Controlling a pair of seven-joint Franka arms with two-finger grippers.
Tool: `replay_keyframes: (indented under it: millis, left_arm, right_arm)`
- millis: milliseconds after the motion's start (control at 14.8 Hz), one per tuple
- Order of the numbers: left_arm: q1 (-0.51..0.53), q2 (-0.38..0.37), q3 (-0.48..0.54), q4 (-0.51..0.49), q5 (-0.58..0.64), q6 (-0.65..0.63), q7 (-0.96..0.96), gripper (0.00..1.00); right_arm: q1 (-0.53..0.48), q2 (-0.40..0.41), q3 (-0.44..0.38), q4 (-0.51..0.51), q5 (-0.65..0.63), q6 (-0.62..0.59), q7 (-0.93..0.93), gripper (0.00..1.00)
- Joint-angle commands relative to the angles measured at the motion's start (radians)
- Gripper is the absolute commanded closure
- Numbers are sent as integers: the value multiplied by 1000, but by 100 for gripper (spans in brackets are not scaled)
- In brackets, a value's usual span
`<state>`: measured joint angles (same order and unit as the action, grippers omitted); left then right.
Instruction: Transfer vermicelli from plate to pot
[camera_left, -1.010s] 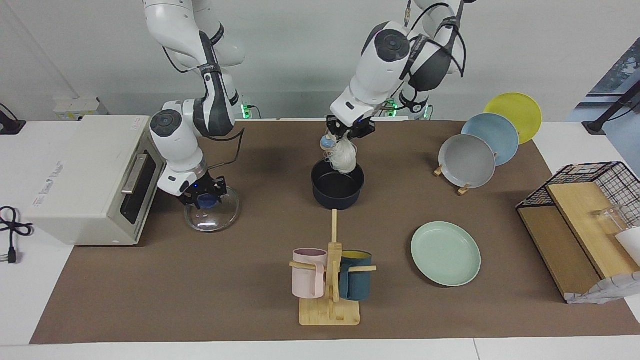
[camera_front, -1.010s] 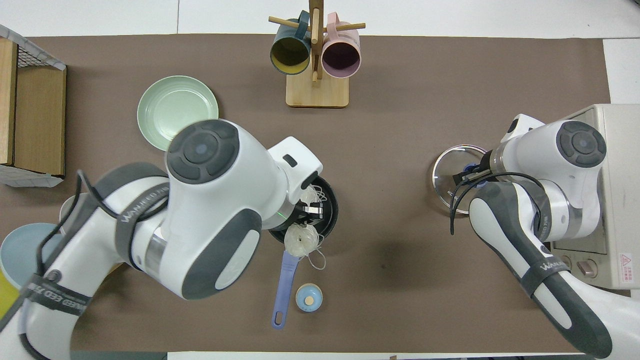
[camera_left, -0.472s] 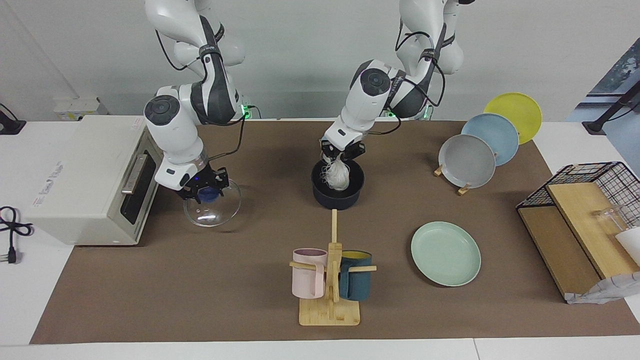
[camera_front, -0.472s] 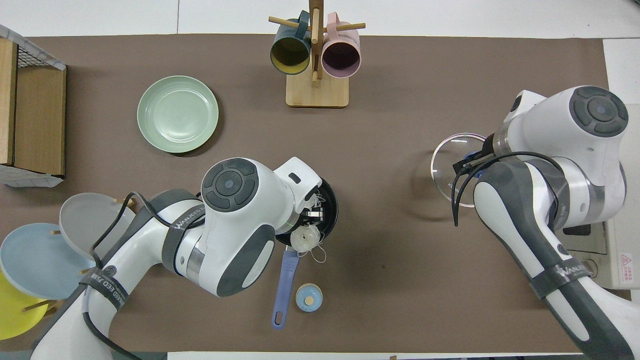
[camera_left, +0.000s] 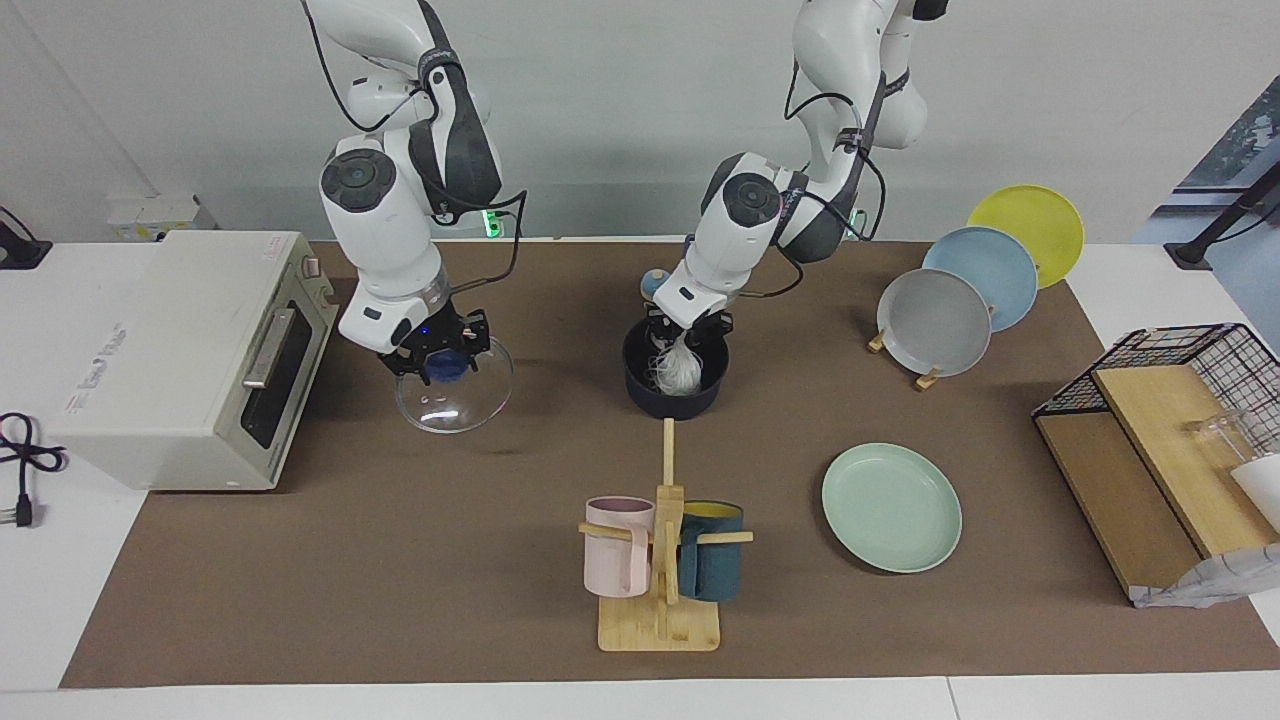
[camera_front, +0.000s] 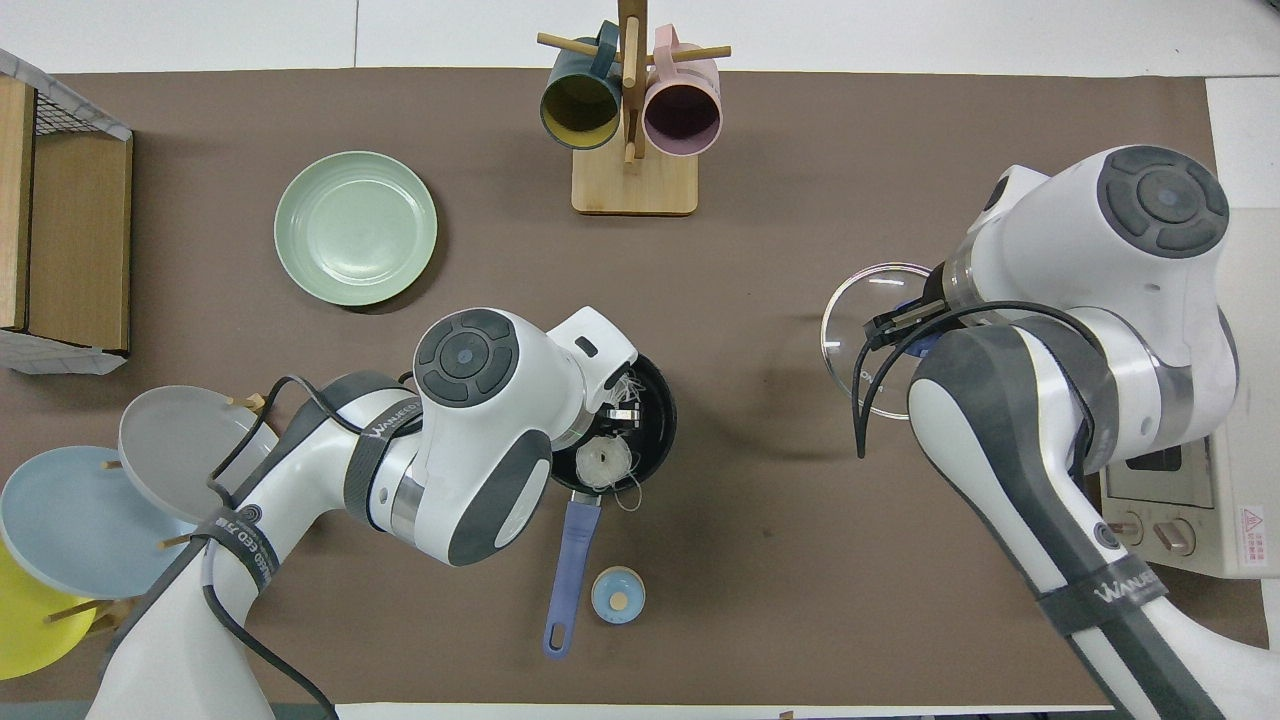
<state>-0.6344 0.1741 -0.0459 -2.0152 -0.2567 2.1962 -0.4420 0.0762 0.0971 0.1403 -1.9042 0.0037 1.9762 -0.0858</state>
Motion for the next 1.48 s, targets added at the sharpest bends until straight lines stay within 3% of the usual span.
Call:
replay_keyframes:
  millis: [0, 269, 472, 674, 1010, 1212, 1415]
  left_arm:
    - [12, -28, 33, 6, 19, -38, 26, 0]
    - [174, -79, 52, 157, 97, -274, 130, 0]
    - [335, -99, 54, 283, 132, -400, 253, 0]
    - [423, -126, 57, 357, 163, -499, 310, 0]
    - [447, -215, 55, 345, 247, -616, 315, 0]
    - [447, -248, 55, 333, 281, -674, 327, 0]
    - [447, -274, 55, 305, 281, -682, 328, 0]
  right_arm:
    - [5, -3, 10, 13, 18, -20, 38, 46]
    - [31, -2, 51, 31, 18, -23, 135, 67]
    - [143, 18, 71, 103, 13, -46, 360, 68]
    - [302, 65, 71, 180, -5, -39, 628, 68]
    - [468, 193, 70, 243, -142, 16, 834, 68]
    - [491, 236, 71, 243, -218, 38, 886, 68]
    - [488, 243, 71, 243, -214, 44, 890, 68]
